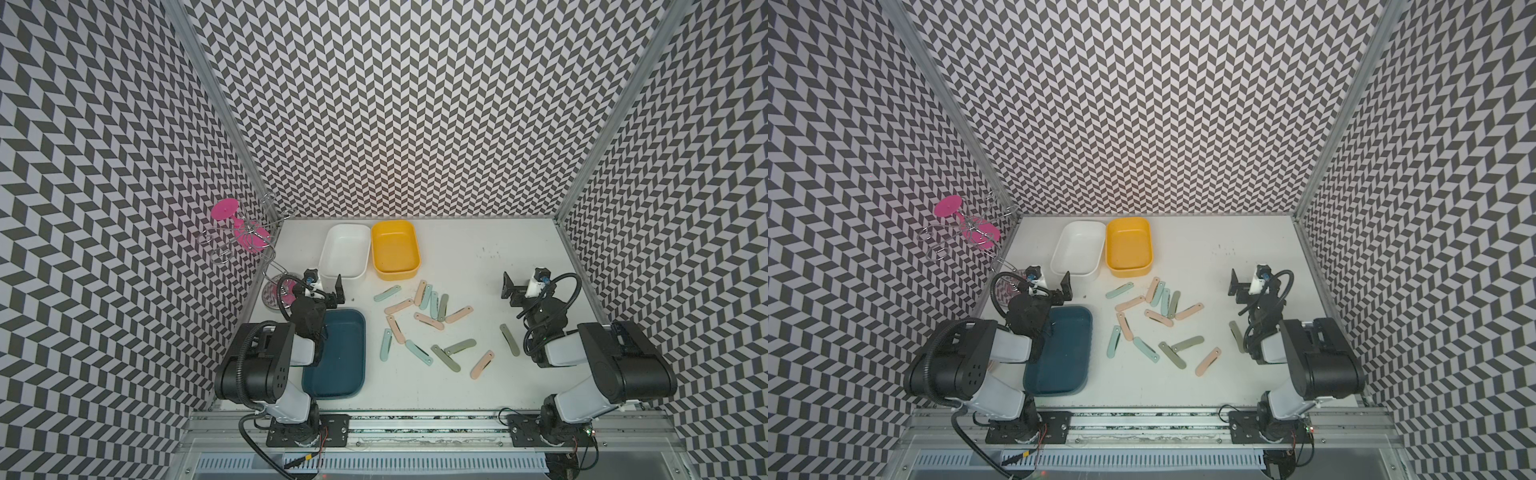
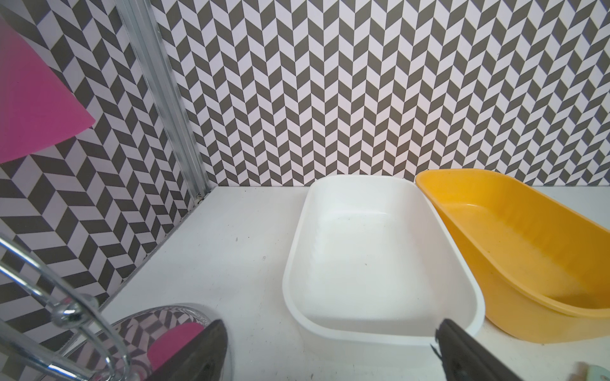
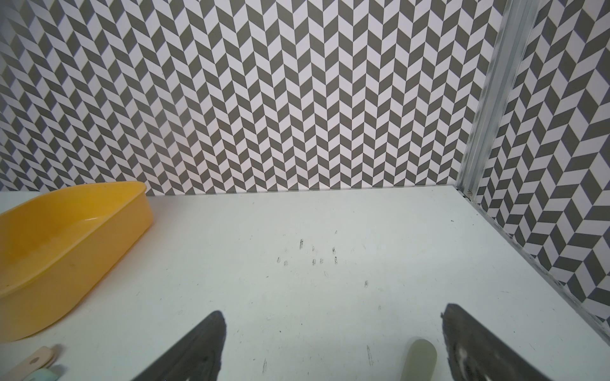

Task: Place the fruit knives into the storage box by color
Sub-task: Pick up the storage box at the center of the board.

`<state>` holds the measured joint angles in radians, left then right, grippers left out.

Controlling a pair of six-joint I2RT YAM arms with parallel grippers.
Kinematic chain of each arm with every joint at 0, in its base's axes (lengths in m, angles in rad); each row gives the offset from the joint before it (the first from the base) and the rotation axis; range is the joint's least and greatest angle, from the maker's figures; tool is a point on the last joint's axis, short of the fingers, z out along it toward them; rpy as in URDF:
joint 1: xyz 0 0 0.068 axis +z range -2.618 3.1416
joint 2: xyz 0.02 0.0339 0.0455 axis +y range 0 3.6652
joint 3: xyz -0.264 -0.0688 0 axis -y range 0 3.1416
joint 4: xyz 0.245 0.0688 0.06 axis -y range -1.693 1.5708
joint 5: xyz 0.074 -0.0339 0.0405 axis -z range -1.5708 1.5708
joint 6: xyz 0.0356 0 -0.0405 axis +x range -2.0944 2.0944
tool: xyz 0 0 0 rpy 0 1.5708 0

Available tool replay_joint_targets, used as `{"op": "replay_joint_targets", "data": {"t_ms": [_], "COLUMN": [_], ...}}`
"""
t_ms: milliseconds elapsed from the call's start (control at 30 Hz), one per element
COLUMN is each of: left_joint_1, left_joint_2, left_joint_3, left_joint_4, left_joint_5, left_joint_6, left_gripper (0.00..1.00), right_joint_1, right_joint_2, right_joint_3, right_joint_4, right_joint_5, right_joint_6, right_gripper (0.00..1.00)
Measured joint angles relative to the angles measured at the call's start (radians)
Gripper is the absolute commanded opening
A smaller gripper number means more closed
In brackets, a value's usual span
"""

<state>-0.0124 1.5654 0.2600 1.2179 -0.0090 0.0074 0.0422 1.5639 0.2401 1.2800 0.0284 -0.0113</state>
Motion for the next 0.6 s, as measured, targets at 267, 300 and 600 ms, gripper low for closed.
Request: {"op": "replay_joint_targets", "data": {"t_ms": [267, 300, 600], "left_joint_1": [0.008, 0.01, 0.013], "left_joint_2": [-0.097, -0.124, -0.267], "left_joint_3": [0.01, 0.023, 0.257], "left_joint_4": [-0.094, -0.126, -0.521], "left_joint_5": [-0.059, -0.073, -0.163], "left_joint_6": [-0.032, -0.04, -0.163], "left_gripper": [1.0, 1.0, 1.0], "right_joint_1": [0.0, 0.0, 0.0], "right_joint_2": [-0.065, -0.095, -0.291], "right_joint_3": [0.001, 0.005, 0.294], "right_joint_4": [-0.055, -0.086, -0.565], "right_joint_5": [0.057, 0.072, 0.185], "right_joint_6": [0.014, 0.019, 0.212], "right_gripper": [1.0, 1.0, 1.0]}}
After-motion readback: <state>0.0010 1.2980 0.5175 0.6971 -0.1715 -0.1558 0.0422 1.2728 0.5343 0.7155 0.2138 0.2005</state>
